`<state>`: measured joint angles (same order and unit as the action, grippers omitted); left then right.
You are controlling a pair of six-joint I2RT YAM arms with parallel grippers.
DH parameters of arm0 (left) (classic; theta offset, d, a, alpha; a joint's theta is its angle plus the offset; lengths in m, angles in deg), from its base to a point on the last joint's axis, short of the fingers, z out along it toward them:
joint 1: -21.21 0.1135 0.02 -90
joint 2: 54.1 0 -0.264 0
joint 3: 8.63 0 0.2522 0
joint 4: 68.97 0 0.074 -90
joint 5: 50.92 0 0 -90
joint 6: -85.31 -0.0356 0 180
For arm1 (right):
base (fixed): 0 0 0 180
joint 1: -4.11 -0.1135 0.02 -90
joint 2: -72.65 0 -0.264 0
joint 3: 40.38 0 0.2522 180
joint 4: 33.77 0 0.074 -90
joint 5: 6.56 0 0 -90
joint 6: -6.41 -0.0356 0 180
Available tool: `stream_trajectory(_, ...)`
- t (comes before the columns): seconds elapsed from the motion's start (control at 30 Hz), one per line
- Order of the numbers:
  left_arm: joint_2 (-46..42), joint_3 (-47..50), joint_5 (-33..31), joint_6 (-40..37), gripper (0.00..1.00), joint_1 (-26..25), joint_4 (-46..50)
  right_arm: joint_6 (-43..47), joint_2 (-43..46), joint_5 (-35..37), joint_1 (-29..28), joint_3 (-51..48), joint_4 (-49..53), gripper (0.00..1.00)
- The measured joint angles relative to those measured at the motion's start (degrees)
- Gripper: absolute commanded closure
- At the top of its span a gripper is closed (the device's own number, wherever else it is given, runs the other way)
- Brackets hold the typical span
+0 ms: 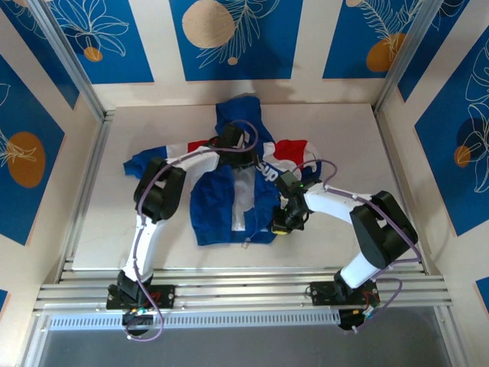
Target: Zip up the jacket
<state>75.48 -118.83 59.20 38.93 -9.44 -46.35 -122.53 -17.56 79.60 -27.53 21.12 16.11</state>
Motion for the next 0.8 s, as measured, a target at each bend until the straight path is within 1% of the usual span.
stream_trajectory(0.13, -3.78, 1.81, 0.50, -0.87, 1.00, 3.80, -0.50, -0.20, 1.97, 0.68, 1.49, -1.42, 0.42, 1.00)
stream_trajectory(0.23, -4.76, 1.84, 0.85, -1.95, 1.00, 5.64, -0.72, -0.26, 3.48, 0.94, 2.29, -2.34, 0.59, 1.00)
stream_trajectory(0.4, -4.17, 1.70, 0.87, -4.55, 1.00, 6.73, 0.83, -0.46, 5.20, 1.55, 2.69, -3.23, 0.79, 1.00)
stream_trajectory(0.6, -1.40, 0.92, 0.87, -7.67, 1.00, 7.39, 2.58, -1.14, 10.12, 3.48, 2.86, -3.52, 2.97, 1.00)
stream_trajectory(0.63, -1.11, 0.92, 0.90, -8.20, 1.00, 7.54, 2.89, -1.33, 11.13, 3.89, 2.86, -3.52, 3.41, 0.98)
stream_trajectory(0.67, -1.05, 0.92, 0.90, -8.57, 1.00, 7.69, 3.17, -1.57, 12.07, 4.31, 2.84, -3.52, 3.87, 0.93)
stream_trajectory(0.7, -1.05, 0.92, 0.90, -8.98, 0.95, 7.87, 3.39, -1.86, 12.85, 4.74, 2.84, -3.52, 4.26, 0.87)
stream_trajectory(0.73, -1.05, 0.70, 0.92, -9.53, 0.85, 8.04, 3.72, -2.08, 13.57, 5.20, 2.84, -3.52, 4.72, 0.84)
stream_trajectory(0.8, -1.05, 0.07, 1.11, -10.64, 0.71, 8.33, 4.26, -2.32, 14.73, 6.47, 2.64, -3.45, 5.92, 0.79)
